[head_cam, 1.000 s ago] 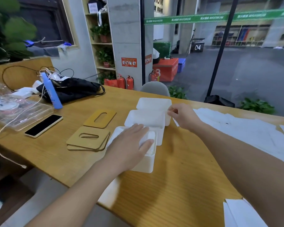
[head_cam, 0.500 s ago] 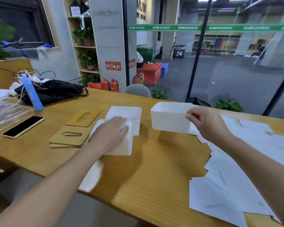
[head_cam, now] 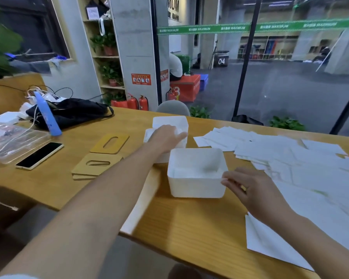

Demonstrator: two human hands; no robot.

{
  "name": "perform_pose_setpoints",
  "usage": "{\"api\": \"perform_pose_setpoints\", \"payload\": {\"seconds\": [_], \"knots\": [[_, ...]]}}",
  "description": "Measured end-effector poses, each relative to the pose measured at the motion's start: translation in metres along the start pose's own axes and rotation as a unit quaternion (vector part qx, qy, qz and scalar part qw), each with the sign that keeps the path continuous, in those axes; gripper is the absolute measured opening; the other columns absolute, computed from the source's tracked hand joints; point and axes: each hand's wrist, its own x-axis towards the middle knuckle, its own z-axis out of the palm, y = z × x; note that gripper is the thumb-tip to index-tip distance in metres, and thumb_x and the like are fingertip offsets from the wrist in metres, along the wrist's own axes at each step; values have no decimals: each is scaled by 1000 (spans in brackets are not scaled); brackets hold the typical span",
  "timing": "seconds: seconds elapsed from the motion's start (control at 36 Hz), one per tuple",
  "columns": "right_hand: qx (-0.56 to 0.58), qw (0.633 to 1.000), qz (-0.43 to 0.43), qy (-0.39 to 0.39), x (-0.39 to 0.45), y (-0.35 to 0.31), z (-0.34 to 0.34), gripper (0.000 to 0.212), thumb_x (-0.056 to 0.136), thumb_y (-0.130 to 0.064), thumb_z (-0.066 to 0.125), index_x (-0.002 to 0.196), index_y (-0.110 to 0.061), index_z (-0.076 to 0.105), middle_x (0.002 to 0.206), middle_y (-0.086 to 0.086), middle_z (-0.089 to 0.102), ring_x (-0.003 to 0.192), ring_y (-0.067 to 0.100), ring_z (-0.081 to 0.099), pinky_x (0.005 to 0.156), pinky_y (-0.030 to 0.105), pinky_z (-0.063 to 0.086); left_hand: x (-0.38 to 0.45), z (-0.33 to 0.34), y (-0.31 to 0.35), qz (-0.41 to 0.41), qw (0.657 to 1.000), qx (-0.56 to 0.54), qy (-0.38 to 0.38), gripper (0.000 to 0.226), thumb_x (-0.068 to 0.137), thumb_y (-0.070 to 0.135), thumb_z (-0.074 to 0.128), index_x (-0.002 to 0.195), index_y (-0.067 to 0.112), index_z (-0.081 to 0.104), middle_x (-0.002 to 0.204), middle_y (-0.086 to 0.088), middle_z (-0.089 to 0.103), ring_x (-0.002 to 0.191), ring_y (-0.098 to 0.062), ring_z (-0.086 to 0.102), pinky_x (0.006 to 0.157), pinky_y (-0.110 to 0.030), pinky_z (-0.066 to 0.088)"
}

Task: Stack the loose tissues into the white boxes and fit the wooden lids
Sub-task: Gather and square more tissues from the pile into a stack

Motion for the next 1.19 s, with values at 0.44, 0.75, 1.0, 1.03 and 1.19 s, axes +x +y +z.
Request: {"api": "perform_pose_setpoints", "payload": {"seconds": [0.44,0.75,1.0,1.03,1.19], "knots": [[48,995,90,-18,12,6,19,49,99,-51,72,146,-45,59,104,-29,67,98,0,64,73,16,49,-8,-9,-8,36,980,-194,37,43,109,56,57,110,23,84,115,19,77,108,-2,65,96,-34,51],[74,986,149,-3,-20,-4,-22,58,89,-68,75,140,-44,62,99,-24,69,92,-1,65,76,27,58,-125,-29,82,171,964,-175,106,35,106,56,62,129,34,77,134,22,72,126,4,58,103,-13,39],[49,982,184,-9,-97,0,-52,42,92,-59,79,126,-36,72,98,-22,69,92,-2,64,80,27,57,-207,35,156,221,955,-201,7,27,108,43,65,129,32,77,128,23,72,114,2,61,94,-20,51],[41,981,189,-8,-105,2,-55,39,92,-56,80,124,-35,73,99,-22,69,91,-1,64,81,28,58,-211,43,160,216,956,-200,-6,27,108,44,64,129,33,77,129,23,72,112,1,62,95,-24,53],[-4,973,229,-7,-149,20,-70,38,92,-51,82,124,-33,74,109,-22,67,100,2,62,91,31,54,-226,88,184,174,969,-156,-75,54,102,63,66,147,33,66,147,13,63,132,-10,54,107,-33,46]]}}
